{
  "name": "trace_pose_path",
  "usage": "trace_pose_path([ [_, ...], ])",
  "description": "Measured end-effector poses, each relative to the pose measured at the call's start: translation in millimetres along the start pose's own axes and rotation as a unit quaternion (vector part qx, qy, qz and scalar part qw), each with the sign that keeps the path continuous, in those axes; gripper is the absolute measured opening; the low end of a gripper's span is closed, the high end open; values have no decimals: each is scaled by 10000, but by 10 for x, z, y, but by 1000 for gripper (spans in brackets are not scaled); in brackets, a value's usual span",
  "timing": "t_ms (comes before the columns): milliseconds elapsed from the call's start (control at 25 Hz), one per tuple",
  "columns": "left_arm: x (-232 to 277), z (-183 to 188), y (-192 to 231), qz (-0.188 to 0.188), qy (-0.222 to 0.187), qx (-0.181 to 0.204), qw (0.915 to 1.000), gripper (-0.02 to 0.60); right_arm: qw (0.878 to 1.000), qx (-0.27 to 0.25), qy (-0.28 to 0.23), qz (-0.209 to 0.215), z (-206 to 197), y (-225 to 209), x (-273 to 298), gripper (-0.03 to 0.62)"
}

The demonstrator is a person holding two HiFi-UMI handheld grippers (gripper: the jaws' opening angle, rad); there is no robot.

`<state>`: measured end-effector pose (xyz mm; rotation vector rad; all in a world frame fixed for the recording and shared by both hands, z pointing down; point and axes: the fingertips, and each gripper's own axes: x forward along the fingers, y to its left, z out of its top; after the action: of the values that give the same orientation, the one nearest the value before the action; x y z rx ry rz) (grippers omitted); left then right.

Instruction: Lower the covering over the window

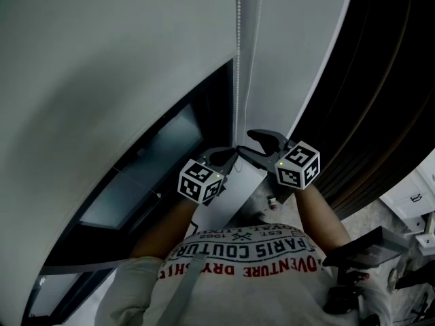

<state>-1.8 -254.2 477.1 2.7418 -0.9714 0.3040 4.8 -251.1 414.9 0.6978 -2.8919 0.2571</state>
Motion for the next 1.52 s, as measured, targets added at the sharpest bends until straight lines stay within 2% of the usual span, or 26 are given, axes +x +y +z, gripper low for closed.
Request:
trace_pose_path([
  [80, 4, -14, -19, -2, 19, -12, 10000, 6, 9991, -77, -413, 43, 365, 23, -27, 221],
  [200, 5, -24, -56, -9, 40, -28, 10000, 6, 9960, -94, -873, 155, 757, 64, -54, 157],
  [320, 16, -14, -92, -37, 53, -35, 10000, 6, 9938, -141, -1077, 231, 986, 113, -38, 119],
  [440, 35, -43, -114, -64, 76, -26, 9999, 6, 9937, -206, -1086, 173, 1045, 119, 8, 80],
  [560, 61, -69, -125, -93, 84, -25, 9999, 6, 9943, -170, -1052, 63, 1025, 69, 11, 11],
  [880, 128, -137, -139, -163, 156, -4, 9997, 6, 9933, -315, -1089, -235, 937, -10, -28, 8],
  [1080, 129, -413, -153, -82, 428, 108, 9990, 6, 9953, -131, -925, -267, 677, -31, 22, 8],
  [1280, 173, -773, -146, -85, 678, -92, 9976, 6, 9976, 4, -642, -278, 300, -32, 83, 8],
  [1520, 136, -1140, -111, -19, 1025, -155, 9946, 6, 9988, 167, -358, -281, -62, -22, 170, 8],
])
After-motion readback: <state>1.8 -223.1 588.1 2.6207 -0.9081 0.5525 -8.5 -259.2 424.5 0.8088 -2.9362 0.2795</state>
